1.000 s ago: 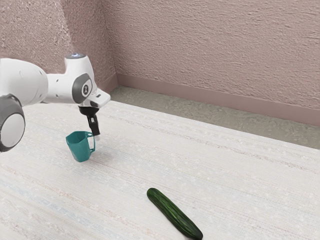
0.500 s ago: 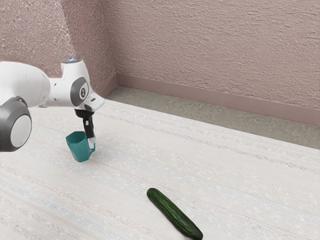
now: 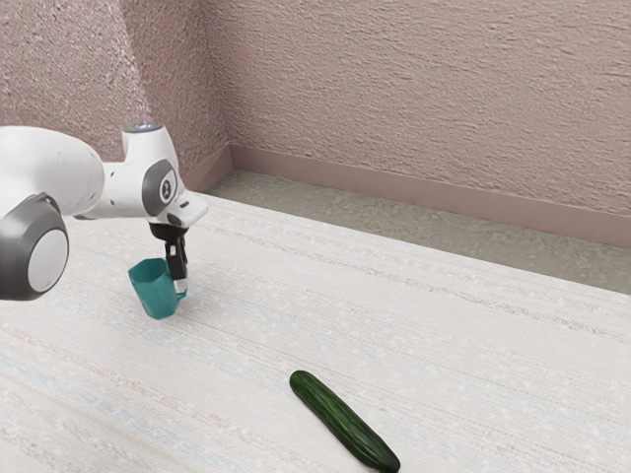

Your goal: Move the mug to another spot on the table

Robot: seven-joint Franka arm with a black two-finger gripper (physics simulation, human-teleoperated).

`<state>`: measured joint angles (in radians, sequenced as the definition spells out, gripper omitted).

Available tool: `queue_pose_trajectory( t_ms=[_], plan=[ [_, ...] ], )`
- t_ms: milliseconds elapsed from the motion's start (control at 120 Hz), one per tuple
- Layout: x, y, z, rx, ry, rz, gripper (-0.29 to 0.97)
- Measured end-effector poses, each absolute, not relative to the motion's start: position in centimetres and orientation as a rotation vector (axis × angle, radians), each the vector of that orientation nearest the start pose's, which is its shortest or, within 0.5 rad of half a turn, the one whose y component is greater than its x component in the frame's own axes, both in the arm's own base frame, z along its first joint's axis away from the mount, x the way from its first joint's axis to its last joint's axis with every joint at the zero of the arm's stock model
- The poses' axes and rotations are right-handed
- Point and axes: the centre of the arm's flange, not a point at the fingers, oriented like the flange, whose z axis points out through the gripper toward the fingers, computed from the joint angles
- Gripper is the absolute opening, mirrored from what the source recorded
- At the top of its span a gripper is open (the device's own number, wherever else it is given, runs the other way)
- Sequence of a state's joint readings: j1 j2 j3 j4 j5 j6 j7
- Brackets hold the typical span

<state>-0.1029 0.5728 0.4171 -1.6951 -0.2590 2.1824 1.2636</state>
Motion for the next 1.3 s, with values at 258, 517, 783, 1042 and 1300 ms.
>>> queue_pose_trajectory(
  t_ms=[258,517,783,1042,1300],
  plan=[
    [64.8,17.0,28.3,-2.865,1.310,0.048,0.22],
    [64.9,16.9,28.8,-2.856,1.313,0.043,0.06],
    [66.8,15.0,31.0,-2.754,1.378,0.044,0.00],
    [67.6,11.5,31.1,-2.704,1.450,0.071,-0.01],
    [67.4,4.6,33.0,-2.651,1.534,0.082,-0.03]
  ],
)
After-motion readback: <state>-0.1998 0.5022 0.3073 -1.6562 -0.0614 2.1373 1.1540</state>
